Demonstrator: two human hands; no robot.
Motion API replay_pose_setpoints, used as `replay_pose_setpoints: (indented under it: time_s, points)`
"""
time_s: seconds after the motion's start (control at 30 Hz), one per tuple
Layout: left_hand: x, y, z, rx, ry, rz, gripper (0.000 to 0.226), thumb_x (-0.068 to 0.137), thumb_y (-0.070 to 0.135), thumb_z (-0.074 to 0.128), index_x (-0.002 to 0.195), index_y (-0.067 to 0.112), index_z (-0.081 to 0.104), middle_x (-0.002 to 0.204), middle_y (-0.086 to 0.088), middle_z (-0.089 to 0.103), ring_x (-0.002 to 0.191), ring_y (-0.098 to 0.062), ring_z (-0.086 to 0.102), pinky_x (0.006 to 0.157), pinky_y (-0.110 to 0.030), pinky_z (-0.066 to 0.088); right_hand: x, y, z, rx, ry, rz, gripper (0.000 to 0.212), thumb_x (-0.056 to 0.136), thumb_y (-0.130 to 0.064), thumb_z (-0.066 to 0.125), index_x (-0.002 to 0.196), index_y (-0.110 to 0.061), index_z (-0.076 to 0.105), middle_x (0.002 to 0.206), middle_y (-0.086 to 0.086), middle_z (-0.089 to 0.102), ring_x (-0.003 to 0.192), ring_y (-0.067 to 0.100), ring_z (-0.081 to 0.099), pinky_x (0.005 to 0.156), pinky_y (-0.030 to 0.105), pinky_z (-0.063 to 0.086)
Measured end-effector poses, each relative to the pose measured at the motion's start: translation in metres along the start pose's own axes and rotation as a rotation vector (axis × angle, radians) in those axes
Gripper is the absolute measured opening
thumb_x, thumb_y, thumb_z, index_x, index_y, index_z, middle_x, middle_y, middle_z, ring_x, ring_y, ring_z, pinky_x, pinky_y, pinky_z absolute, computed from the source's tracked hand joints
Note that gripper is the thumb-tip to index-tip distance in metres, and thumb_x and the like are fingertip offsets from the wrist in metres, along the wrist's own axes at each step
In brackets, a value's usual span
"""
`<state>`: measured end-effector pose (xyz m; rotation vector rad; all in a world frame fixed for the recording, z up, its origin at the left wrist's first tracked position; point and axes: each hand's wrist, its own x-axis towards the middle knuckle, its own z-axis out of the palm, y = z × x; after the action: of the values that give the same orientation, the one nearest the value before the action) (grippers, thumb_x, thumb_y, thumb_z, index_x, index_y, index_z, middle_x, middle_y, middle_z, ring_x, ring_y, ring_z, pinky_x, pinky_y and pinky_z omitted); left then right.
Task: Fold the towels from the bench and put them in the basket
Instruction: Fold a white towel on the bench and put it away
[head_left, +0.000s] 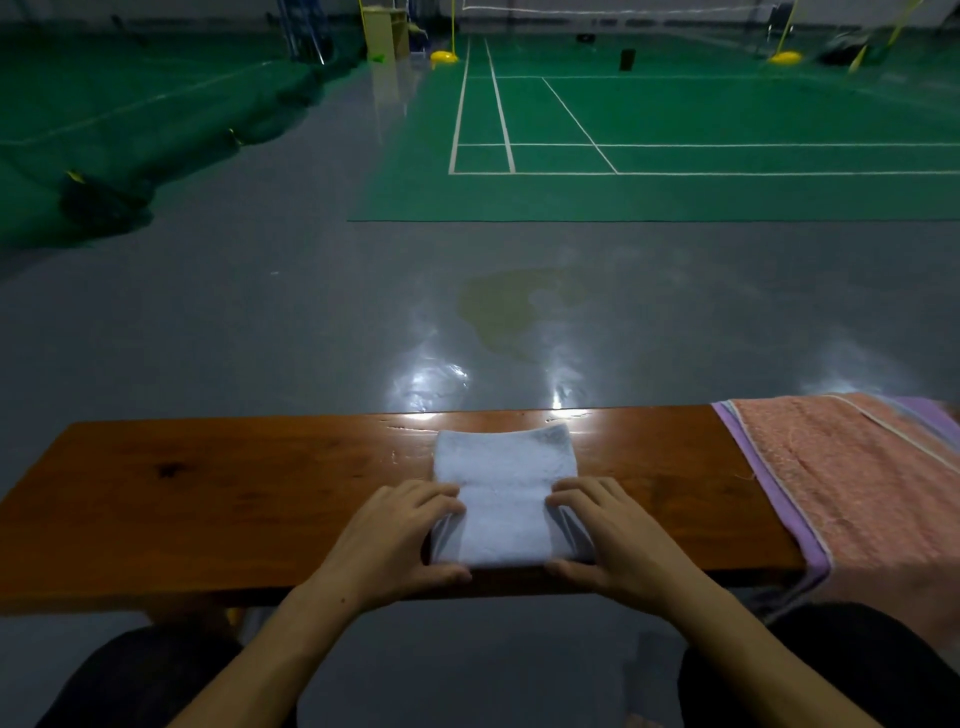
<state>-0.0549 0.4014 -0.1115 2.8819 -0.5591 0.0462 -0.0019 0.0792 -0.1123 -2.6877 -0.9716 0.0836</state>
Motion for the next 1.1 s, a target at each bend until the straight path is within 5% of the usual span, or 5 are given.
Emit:
replay_pose_setpoints:
  time_s: [0.33,0.63,0.73,0.97,1.1]
  points:
    - [0.019,-0.001,0.002,0.026,0.078,0.007,0.054,0.078,0.041,0.069,0.13,0.033,0.059,0.147,0.006,0.061,0.131,-0.016,0.059,0.102,-0.032,0.048,0.028,-0.005,0.002,0.039,0.048,0.175,0.076,0.088,-0.027,0.075,0.155,-0.026,0.038,0.155,-0.002,0.048,0.136,0.017,0.049,0.109,0.034,0.05]
    - [0.024,-0.01,-0.007,-0.408,0.217,-0.182,0.019,0.089,0.039,0.062,0.105,0.031,0.068,0.099,0.017,0.07,0.088,-0.003,0.064,0.075,-0.039,0.056,0.03,-0.004,-0.003,0.236,0.178,0.205,0.02,0.095,-0.039,0.062,0.114,-0.031,0.063,0.112,-0.014,0.065,0.109,0.008,0.052,0.089,0.036,0.055]
    - [0.022,-0.01,-0.01,-0.486,0.225,-0.225,0.004,0.095,0.037,0.062,0.094,0.033,0.063,0.084,0.017,0.068,0.077,-0.006,0.064,0.065,-0.041,0.055,0.028,-0.003,-0.002,0.282,0.204,0.199,0.016,0.095,-0.044,0.056,0.108,-0.034,0.06,0.104,-0.016,0.062,0.1,0.005,0.051,0.083,0.038,0.055]
    - [0.02,-0.008,-0.009,-0.425,0.261,-0.314,0.038,0.099,0.066,0.043,0.092,0.032,0.058,0.08,0.013,0.067,0.071,-0.008,0.065,0.059,-0.043,0.055,0.027,-0.006,-0.003,0.339,0.277,0.3,0.023,0.101,-0.056,0.056,0.1,-0.034,0.051,0.078,-0.013,0.064,0.069,0.003,0.063,0.061,0.031,0.056]
    - [0.023,-0.004,-0.006,-0.372,0.265,-0.395,0.033,0.1,0.06,0.051,0.086,0.031,0.053,0.074,0.012,0.067,0.067,-0.01,0.064,0.058,-0.04,0.054,0.029,-0.011,-0.002,0.292,0.239,0.411,0.034,0.098,-0.061,0.059,0.09,-0.031,0.046,0.076,-0.007,0.061,0.069,0.007,0.061,0.059,0.028,0.048]
